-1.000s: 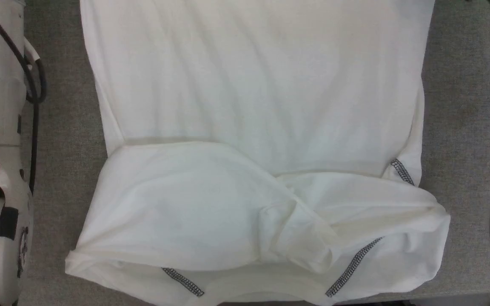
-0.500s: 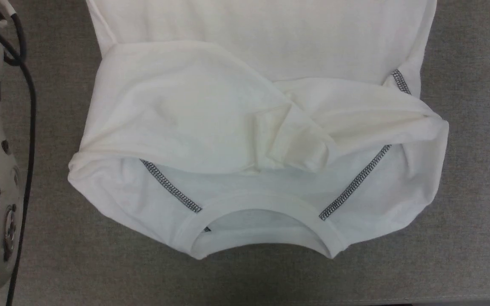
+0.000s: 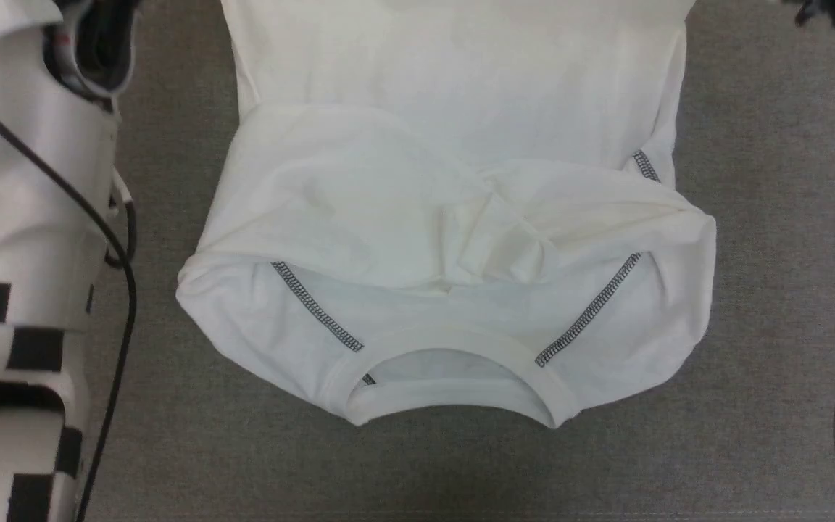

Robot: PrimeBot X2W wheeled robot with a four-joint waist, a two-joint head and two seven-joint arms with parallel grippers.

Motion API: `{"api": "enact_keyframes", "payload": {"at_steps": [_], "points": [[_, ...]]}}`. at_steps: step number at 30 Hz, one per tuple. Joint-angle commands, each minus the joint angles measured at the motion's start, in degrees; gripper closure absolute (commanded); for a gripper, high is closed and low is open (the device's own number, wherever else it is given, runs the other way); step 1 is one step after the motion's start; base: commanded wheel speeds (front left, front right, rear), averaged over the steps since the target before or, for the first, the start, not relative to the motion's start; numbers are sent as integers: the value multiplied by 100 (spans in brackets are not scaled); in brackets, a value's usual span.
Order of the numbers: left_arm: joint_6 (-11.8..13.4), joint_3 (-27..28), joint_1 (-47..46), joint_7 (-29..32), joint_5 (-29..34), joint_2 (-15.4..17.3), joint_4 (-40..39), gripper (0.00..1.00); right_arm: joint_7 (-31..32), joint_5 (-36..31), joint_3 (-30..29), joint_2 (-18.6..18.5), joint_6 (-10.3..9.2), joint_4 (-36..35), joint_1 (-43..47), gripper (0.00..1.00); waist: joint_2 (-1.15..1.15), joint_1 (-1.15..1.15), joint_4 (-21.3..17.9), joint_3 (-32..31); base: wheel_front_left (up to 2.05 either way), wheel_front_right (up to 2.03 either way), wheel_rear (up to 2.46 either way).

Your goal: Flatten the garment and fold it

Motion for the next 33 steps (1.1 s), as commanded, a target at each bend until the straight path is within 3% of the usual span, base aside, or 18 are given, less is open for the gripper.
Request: {"api": "enact_keyframes", "payload": {"at_steps": [1,8,17,26,33], "points": [[-38,-33,357,-23,-165,92,-164,100,37,191,32,-87,-9,-142,342,100,0,0,145,-684,0,0,0],[-10,-83,2043,-92,-613,231,-965,100,384,887,64,-326,-9,-996,2034,100,0,0,236,-1431,0,0,0],[382,-44,4244,-211,-999,156,-2195,100,798,1229,-208,-180,-9,-2038,3979,100,0,0,296,-1940,0,0,0],[685,-131,5527,-190,-1151,139,-2838,100,1107,1208,-501,66,-9,-2605,5052,100,0,0,309,-2174,0,0,0],[862,-254,6075,-73,-1210,115,-2756,100,1355,1104,-484,165,-9,-2684,5642,100,0,0,296,-2295,0,0,0]]}}
